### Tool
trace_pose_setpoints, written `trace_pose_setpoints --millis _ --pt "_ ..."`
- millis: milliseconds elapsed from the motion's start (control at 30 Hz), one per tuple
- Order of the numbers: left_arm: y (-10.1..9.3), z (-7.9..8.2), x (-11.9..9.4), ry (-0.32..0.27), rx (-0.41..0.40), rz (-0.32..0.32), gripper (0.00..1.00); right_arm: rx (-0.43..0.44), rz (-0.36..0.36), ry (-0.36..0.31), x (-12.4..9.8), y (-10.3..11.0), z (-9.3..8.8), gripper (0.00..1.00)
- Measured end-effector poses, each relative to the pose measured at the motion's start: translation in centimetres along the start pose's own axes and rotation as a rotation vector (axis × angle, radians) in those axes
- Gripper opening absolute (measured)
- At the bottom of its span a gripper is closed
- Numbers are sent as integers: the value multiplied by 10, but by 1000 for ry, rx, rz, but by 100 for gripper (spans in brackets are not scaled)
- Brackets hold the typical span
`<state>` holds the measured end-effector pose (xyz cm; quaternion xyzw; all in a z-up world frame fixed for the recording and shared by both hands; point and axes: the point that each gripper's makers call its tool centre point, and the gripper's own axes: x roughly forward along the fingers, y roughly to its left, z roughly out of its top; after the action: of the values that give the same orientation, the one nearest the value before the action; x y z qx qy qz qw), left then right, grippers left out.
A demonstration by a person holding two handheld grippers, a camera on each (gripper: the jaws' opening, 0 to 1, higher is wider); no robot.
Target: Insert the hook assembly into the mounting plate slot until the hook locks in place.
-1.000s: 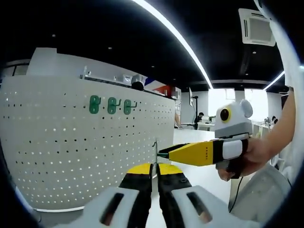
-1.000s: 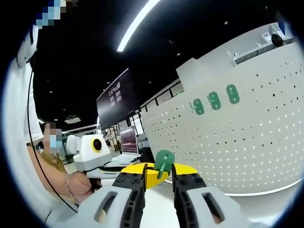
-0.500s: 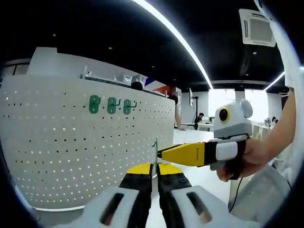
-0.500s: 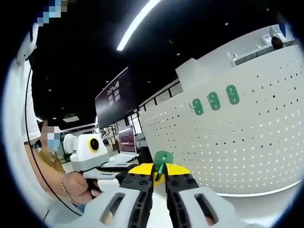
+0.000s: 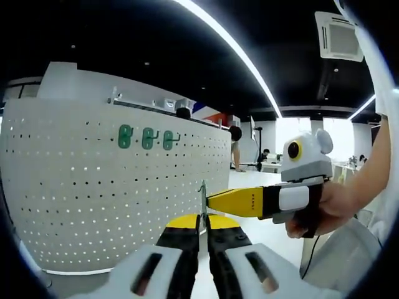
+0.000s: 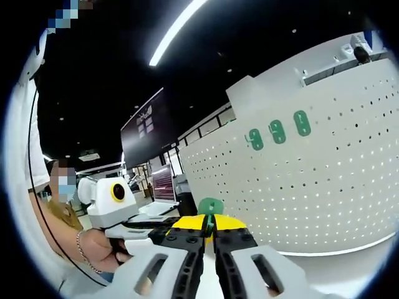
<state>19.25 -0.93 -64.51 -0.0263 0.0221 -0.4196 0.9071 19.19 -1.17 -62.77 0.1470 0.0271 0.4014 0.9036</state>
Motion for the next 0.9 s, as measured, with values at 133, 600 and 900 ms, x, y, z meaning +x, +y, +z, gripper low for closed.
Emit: trace_pose_setpoints --millis 133,600,900 --pt "0 0 0 3 1 2 4 14 -5 2 0 0 0 1" --pt "-1 2 0 -3 5 0 8 13 -15 7 -1 1 2 0" --pt "7 -7 2 45 20 31 43 32 -9 7 -2 0 2 1"
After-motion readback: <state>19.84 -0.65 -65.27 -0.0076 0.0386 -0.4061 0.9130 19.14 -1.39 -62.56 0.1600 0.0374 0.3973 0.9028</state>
